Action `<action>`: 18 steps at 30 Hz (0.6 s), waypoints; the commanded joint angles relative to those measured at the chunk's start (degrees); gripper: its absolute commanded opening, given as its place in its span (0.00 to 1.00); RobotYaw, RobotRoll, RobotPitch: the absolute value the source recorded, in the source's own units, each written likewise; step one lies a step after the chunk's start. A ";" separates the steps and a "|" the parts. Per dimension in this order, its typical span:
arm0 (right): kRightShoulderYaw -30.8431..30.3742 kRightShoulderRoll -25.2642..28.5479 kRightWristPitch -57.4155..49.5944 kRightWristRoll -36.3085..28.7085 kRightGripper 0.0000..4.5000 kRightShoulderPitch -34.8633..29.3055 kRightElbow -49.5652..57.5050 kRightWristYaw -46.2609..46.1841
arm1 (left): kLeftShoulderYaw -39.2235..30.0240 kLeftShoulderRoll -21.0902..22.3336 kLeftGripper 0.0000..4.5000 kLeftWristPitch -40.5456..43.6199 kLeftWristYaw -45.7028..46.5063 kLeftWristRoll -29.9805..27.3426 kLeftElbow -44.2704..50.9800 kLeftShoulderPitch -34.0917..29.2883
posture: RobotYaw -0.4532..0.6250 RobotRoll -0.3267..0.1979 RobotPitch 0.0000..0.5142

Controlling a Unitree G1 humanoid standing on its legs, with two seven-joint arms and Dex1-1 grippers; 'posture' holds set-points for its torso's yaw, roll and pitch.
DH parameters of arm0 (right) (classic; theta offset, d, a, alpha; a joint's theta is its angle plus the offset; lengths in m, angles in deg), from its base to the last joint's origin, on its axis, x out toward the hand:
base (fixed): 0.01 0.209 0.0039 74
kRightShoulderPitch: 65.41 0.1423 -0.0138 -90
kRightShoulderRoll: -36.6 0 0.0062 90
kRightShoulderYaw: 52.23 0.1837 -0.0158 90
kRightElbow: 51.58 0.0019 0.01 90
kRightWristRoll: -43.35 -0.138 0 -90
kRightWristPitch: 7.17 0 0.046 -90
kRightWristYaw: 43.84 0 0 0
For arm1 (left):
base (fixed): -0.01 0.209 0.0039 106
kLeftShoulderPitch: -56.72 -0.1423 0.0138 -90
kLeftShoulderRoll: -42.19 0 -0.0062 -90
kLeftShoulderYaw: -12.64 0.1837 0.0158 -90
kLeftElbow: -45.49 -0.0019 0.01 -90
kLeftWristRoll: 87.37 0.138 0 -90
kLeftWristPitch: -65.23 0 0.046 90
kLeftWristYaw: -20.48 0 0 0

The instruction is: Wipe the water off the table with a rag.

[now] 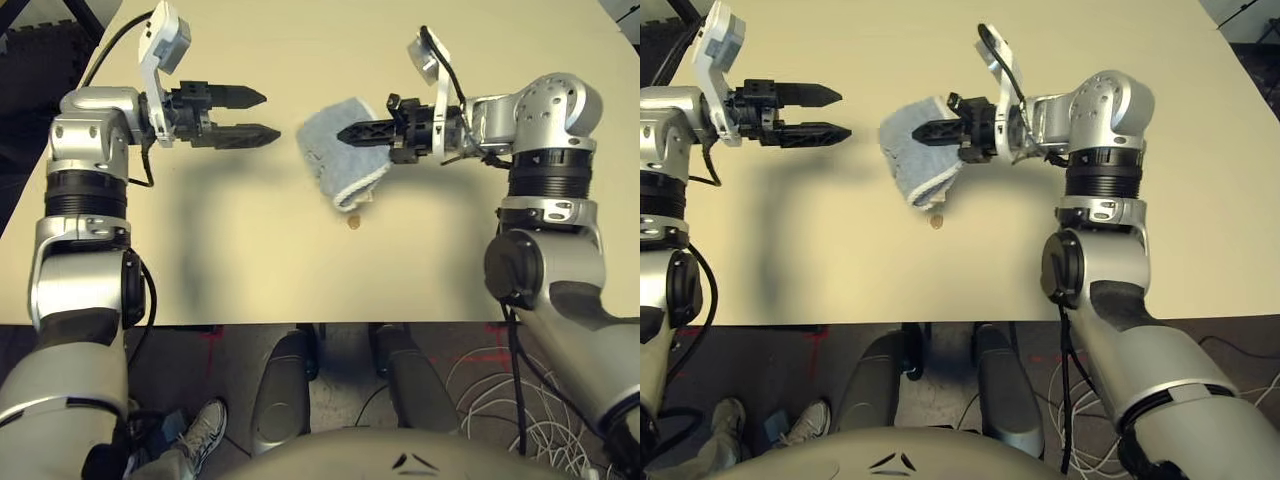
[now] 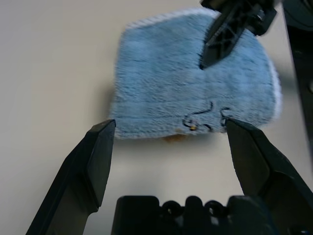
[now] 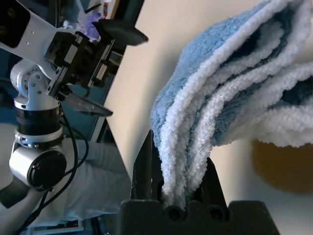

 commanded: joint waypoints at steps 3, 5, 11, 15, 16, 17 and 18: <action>1.07 -3.53 -1.08 -8.17 0.00 -2.43 2.41 -9.01 | 4.08 4.15 1.00 2.15 -1.65 -3.85 3.58 0.49 | 0.36 0.62 0.53; 1.39 -5.11 -1.08 -9.86 0.00 -3.21 3.01 -12.17 | 4.40 4.47 1.00 1.89 -1.65 -4.26 3.59 0.62 | 0.37 0.62 0.54; 3.06 -9.72 -1.08 -12.40 0.00 -4.86 4.23 -19.93 | 4.91 4.07 1.00 0.85 -1.65 -4.30 3.05 0.40 | 0.36 0.62 0.55; 4.22 -11.09 -1.08 -11.80 0.00 -7.06 5.73 -24.12 | 5.35 3.96 1.00 0.73 -1.65 -4.60 3.50 -0.07 | 0.36 0.62 0.55; 4.38 -11.00 -1.08 -11.48 0.00 -7.81 6.19 -24.94 | 5.46 3.90 1.00 0.62 -1.65 -4.61 3.44 -0.13 | 0.36 0.62 0.55; 4.62 -10.92 -1.08 -11.18 0.00 -8.40 6.60 -25.73 | 5.58 3.86 1.00 0.49 -1.65 -4.61 3.34 -0.15 | 0.36 0.62 0.55; 4.82 -10.84 -1.08 -10.90 0.00 -8.91 6.99 -26.38 | 5.72 3.83 1.00 0.35 -1.65 -4.61 3.21 -0.15 | 0.36 0.62 0.55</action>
